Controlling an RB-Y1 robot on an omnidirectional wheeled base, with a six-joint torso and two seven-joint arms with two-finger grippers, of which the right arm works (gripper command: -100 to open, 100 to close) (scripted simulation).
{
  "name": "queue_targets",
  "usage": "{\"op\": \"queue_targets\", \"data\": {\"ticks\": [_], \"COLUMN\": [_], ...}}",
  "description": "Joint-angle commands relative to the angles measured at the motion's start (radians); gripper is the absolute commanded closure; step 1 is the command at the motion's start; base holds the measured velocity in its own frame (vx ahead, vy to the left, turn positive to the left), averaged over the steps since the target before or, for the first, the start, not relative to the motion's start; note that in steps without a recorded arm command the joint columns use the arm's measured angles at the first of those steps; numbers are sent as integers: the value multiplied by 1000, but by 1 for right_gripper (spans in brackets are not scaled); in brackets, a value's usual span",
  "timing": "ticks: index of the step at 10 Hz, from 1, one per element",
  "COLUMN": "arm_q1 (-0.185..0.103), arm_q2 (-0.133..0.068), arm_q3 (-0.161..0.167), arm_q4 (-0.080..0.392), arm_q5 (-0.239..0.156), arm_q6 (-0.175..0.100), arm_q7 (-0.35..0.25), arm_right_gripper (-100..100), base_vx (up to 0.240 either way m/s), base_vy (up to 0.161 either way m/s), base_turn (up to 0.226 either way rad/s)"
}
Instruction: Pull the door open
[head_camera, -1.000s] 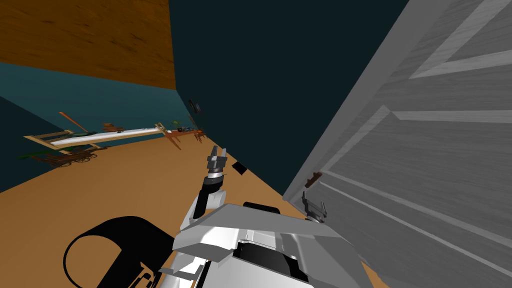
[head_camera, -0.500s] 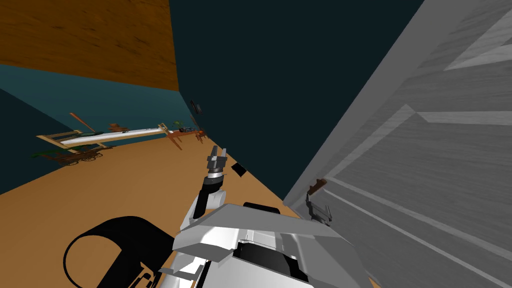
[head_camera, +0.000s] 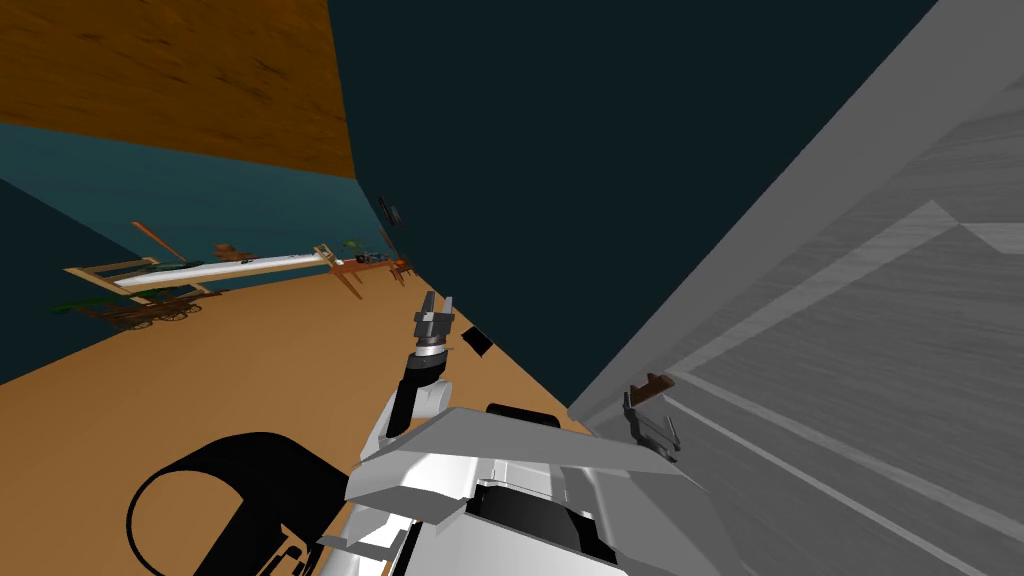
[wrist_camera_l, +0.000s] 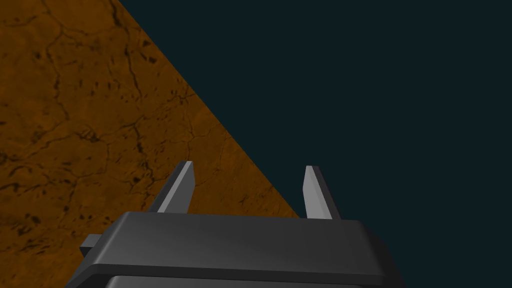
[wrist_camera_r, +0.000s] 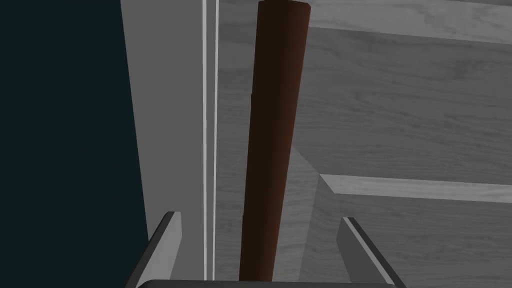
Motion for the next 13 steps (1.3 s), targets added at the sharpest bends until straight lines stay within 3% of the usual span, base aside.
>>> {"op": "queue_targets", "data": {"ticks": [1,4,5,6,11,13], "arm_q1": [-4,-13,-16,-16,-16,-8], "arm_q2": [-23,-71,-60,-60,-60,-70], "arm_q3": [-5,-14,-10,-10,-10,15], "arm_q4": [19,62,67,67,67,56], "arm_q5": [-4,-12,-8,-8,-8,8], "arm_q6": [-1,-6,-12,-12,-12,-18], "arm_q7": [-29,-89,-81,-81,-81,-93], "arm_right_gripper": [-100,-100,-100,100,100,100], "base_vx": [86,141,60,-25,-10,-147], "base_vy": [-9,-3,8,14,-4,1], "base_turn": [12,17,-41,32,3,55]}}
